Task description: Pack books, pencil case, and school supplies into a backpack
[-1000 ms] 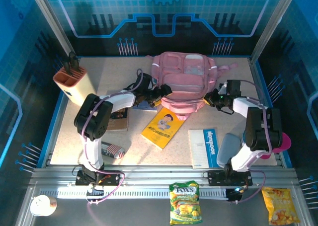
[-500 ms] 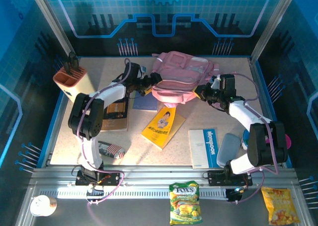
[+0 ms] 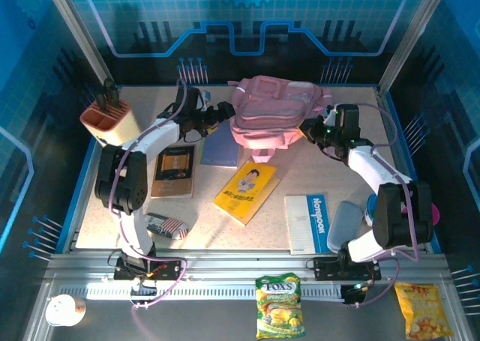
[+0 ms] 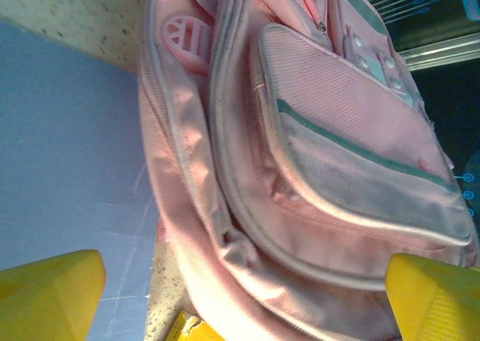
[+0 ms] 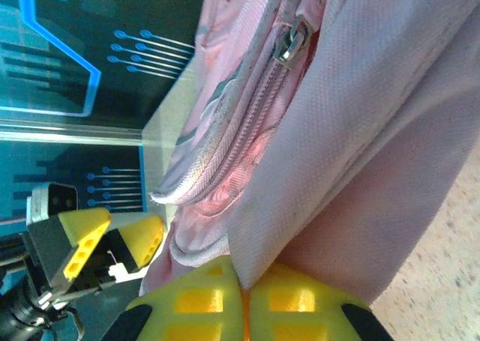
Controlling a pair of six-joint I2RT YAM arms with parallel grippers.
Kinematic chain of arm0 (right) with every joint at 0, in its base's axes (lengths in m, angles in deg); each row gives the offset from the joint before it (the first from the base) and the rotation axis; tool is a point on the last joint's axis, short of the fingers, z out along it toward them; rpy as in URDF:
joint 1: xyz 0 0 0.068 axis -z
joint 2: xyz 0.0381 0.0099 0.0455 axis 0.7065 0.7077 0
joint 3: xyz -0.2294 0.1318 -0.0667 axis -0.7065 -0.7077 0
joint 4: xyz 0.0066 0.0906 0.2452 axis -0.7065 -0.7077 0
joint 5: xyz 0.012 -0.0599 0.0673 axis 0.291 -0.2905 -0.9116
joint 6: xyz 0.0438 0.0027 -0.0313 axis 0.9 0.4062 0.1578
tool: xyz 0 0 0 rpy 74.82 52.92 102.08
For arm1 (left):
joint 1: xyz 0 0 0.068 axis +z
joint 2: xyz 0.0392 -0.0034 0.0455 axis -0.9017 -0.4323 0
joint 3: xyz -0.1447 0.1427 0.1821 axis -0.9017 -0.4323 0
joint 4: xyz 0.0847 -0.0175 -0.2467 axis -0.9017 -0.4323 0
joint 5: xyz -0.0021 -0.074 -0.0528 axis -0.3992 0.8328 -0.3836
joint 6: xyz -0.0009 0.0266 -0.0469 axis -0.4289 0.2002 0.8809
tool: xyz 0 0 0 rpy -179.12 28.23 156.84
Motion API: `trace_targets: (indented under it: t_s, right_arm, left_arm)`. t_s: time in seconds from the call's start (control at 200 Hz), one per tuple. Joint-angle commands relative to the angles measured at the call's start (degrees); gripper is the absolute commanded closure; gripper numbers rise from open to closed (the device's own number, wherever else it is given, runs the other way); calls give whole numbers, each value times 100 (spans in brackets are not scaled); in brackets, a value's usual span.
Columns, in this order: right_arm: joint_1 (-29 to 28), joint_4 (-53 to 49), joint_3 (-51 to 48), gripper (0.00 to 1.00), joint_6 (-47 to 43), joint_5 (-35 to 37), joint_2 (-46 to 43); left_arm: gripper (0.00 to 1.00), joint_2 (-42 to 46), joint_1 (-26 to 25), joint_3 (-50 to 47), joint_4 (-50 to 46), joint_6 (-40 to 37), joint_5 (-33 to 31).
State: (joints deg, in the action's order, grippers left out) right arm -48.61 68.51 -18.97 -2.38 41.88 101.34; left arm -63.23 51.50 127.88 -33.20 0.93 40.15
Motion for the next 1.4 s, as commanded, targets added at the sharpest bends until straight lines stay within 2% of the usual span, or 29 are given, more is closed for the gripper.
trace_targets:
  t_s: [0.0,0.225,0.39,0.51,0.575,0.665,0.755,0.85,1.131,1.286,1.396]
  right_arm:
    - [67,596,445,92,-236,-54,80]
    - [-200,609,493,92,-138,-197,308]
    - [-928,1100,279,91,417,-31,513]
    - [-1627,1396,361,87,800,254,803]
    - [-1838,1322,554,78,805,318,1039]
    - [-1932,806,777,58,567,348,1252]
    - [-1868,250,833,47,138,445,1202]
    - [-1708,-198,661,39,-473,766,869]
    - [-609,-1091,-96,33,-2713,1342,-99]
    - [-63,-1092,-288,31,-2842,1212,-130]
    - [87,-1147,-308,27,-2860,1444,-120]
  left_arm:
    - [3,397,22,-124,-249,-292,-165]
    - [3,794,32,-568,-422,-398,-406]
    - [3,1193,32,-943,-532,-433,-823]
    - [3,1442,32,-1096,-615,-525,-1056]
    - [3,1532,32,-1115,-692,-610,-1122]
    - [3,1626,23,-1138,-795,-744,-1202]
    - [3,1706,-16,-1152,-890,-914,-1263]
    - [2,1741,-114,-1136,-995,-1153,-1344]
    - [1,1442,-533,-709,-1174,-1747,-1366]
    - [1,1043,-1030,-157,-1352,-2628,-1609]
    - [1,699,-1520,246,-1414,-3662,-2316]
